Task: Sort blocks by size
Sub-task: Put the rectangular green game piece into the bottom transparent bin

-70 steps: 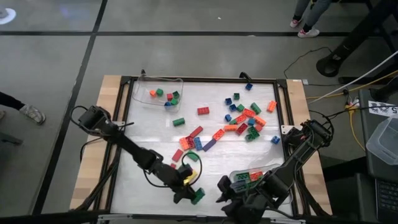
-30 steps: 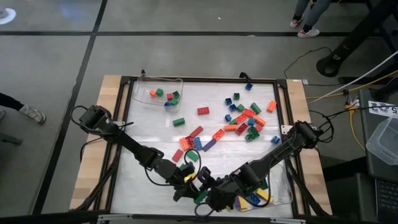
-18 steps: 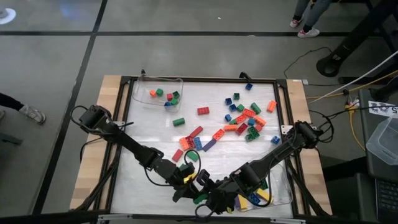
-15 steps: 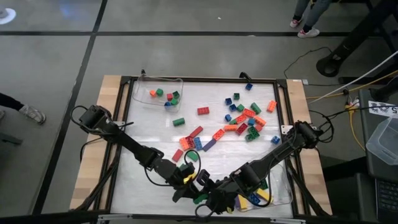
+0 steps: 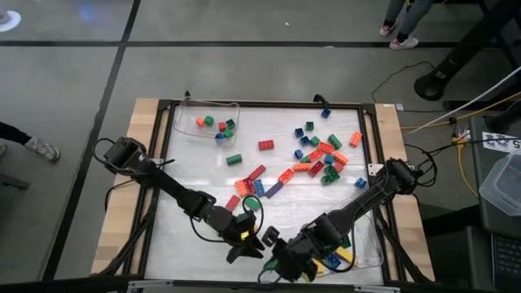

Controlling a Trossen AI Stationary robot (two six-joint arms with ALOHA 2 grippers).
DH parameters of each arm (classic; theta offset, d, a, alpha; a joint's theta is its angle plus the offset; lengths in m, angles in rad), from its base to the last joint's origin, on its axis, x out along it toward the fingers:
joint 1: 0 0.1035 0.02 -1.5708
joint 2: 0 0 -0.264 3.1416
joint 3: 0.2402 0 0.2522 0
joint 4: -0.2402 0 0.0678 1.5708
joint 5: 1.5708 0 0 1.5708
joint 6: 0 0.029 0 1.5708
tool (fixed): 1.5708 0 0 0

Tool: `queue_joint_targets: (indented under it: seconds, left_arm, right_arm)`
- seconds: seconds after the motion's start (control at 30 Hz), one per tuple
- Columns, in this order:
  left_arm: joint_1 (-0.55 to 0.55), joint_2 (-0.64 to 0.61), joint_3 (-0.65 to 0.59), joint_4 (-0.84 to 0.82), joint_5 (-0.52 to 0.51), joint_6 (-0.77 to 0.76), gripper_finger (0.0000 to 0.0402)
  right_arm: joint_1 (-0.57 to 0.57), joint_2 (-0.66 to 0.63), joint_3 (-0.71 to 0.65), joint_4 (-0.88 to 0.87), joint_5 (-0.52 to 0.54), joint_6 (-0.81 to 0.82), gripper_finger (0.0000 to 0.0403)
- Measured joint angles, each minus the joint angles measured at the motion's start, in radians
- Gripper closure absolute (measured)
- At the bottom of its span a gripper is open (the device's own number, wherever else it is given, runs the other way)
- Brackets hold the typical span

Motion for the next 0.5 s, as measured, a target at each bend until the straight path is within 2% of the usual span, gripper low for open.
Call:
queue_joint_targets:
  seconds: [0.13, 0.33, 0.5]
  left_arm:
    - [0.022, 0.0, 0.0, -0.058, 0.001, 0.03, 0.0233]
    - [0.05, 0.0, 0.0, -0.182, 0.001, 0.025, 0.0234]
    - [0.065, 0.0, 0.0, -0.206, 0.001, 0.024, 0.0239]
  right_arm:
    - [0.0, -0.002, 0.0, -0.14, -0.004, 0.112, 0.031]
    - [0.0, -0.002, 0.0, -0.365, -0.043, 0.283, 0.031]
    - [0.0, -0.003, 0.0, -0.437, -0.1, 0.349, 0.0309]
